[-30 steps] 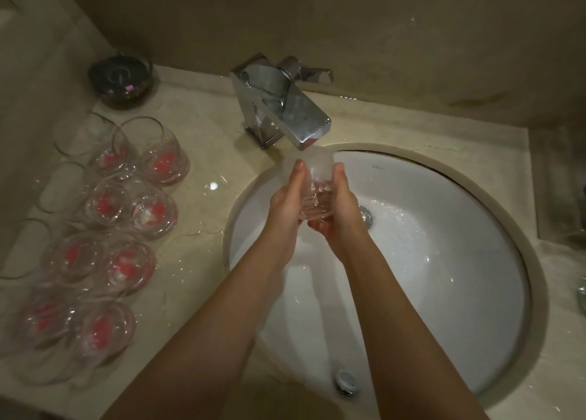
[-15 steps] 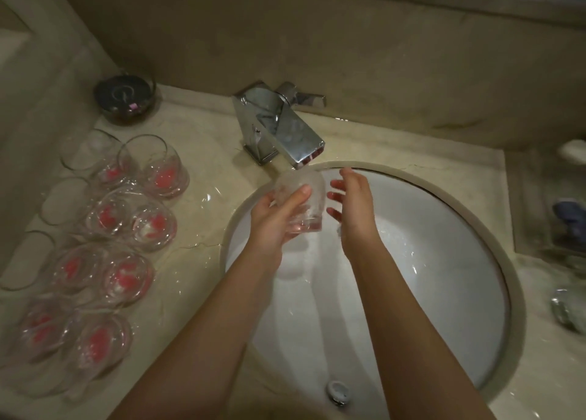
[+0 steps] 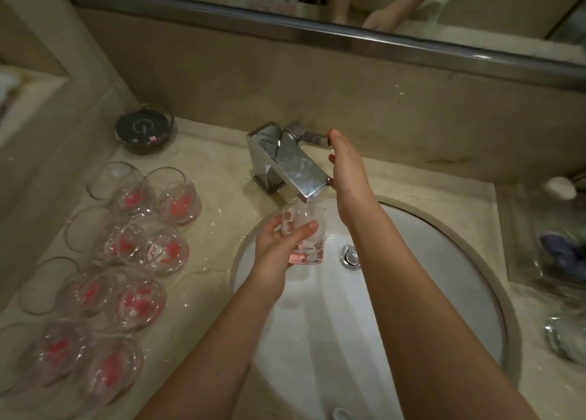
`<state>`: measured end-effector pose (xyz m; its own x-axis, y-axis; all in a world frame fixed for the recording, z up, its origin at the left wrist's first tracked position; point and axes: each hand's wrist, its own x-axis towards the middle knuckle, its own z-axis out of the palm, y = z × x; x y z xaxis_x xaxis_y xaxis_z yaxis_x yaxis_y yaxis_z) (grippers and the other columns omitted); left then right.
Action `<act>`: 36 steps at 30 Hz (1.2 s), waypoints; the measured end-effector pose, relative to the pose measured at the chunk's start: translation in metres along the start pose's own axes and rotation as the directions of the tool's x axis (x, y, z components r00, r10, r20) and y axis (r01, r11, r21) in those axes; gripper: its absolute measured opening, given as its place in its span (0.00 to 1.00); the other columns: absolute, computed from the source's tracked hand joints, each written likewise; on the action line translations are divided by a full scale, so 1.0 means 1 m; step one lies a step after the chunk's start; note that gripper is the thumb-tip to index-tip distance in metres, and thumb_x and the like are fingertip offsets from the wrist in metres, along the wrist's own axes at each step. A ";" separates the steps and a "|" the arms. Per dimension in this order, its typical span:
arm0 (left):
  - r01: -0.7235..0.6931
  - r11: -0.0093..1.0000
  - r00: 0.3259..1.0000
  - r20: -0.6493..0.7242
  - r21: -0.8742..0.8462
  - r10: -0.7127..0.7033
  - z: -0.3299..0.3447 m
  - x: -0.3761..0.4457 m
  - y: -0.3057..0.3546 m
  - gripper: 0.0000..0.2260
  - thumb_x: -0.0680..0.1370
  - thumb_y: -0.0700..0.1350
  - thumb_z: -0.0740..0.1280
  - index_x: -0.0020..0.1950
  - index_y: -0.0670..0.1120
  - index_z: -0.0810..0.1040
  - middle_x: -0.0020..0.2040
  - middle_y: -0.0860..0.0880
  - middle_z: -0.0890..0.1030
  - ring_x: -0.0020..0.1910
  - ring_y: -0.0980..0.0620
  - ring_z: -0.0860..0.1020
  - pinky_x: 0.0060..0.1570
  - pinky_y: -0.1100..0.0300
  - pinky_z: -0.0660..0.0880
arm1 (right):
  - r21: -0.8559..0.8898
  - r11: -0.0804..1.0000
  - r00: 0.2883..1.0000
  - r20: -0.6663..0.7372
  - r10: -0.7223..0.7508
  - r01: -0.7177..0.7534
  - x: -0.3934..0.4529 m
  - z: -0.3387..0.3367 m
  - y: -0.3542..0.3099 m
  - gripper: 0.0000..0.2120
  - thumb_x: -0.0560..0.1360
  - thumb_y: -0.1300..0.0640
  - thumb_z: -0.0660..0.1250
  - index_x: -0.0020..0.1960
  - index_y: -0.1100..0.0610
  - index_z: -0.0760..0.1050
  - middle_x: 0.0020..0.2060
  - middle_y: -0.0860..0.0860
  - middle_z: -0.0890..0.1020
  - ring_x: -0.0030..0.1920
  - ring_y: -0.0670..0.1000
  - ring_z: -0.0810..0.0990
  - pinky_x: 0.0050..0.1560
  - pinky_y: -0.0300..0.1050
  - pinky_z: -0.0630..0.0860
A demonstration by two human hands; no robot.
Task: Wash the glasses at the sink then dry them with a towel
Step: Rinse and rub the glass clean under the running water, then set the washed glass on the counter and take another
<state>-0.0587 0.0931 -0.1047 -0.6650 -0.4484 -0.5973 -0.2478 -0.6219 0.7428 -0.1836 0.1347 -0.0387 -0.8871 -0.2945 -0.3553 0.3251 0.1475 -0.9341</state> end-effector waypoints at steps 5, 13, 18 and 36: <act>0.024 1.000 1.000 -0.005 0.000 -0.024 -0.004 -0.010 -0.009 0.32 0.65 0.41 0.79 0.67 0.43 0.73 0.55 0.46 0.83 0.42 0.51 0.84 0.40 0.55 0.80 | -0.042 0.998 0.999 0.015 -0.045 0.045 -0.015 0.011 0.009 0.25 0.79 0.45 0.61 0.74 0.49 0.65 0.71 0.48 0.70 0.70 0.51 0.70 0.72 0.52 0.65; 0.078 0.994 0.997 0.015 0.081 -0.079 -0.007 -0.024 -0.022 0.25 0.70 0.47 0.76 0.66 0.52 0.74 0.56 0.46 0.83 0.49 0.47 0.85 0.45 0.53 0.81 | 0.063 0.995 0.997 -0.006 0.078 -0.078 -0.059 -0.024 0.027 0.19 0.79 0.49 0.63 0.70 0.50 0.70 0.64 0.45 0.73 0.66 0.46 0.70 0.70 0.49 0.65; 0.149 0.982 0.988 0.029 0.119 -0.153 -0.005 -0.039 -0.026 0.23 0.71 0.57 0.73 0.63 0.50 0.75 0.53 0.42 0.84 0.48 0.43 0.84 0.51 0.45 0.81 | 0.138 0.950 0.960 0.047 0.276 -0.280 -0.107 -0.041 0.078 0.22 0.76 0.50 0.69 0.69 0.53 0.72 0.63 0.50 0.77 0.56 0.46 0.79 0.58 0.46 0.76; 0.233 0.757 0.877 0.205 0.610 -0.435 0.010 -0.089 -0.028 0.23 0.70 0.61 0.73 0.56 0.48 0.75 0.42 0.45 0.85 0.37 0.50 0.84 0.37 0.59 0.79 | 0.280 0.847 0.879 -0.020 0.476 -0.453 -0.180 -0.099 0.095 0.13 0.73 0.49 0.72 0.55 0.54 0.80 0.52 0.53 0.80 0.53 0.51 0.78 0.45 0.44 0.78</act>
<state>0.0003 0.1573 -0.0692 -0.6197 0.0088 -0.7848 -0.7724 -0.1840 0.6079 -0.0253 0.2952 -0.0595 -0.6313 -0.1700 -0.7566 0.7685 -0.0066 -0.6398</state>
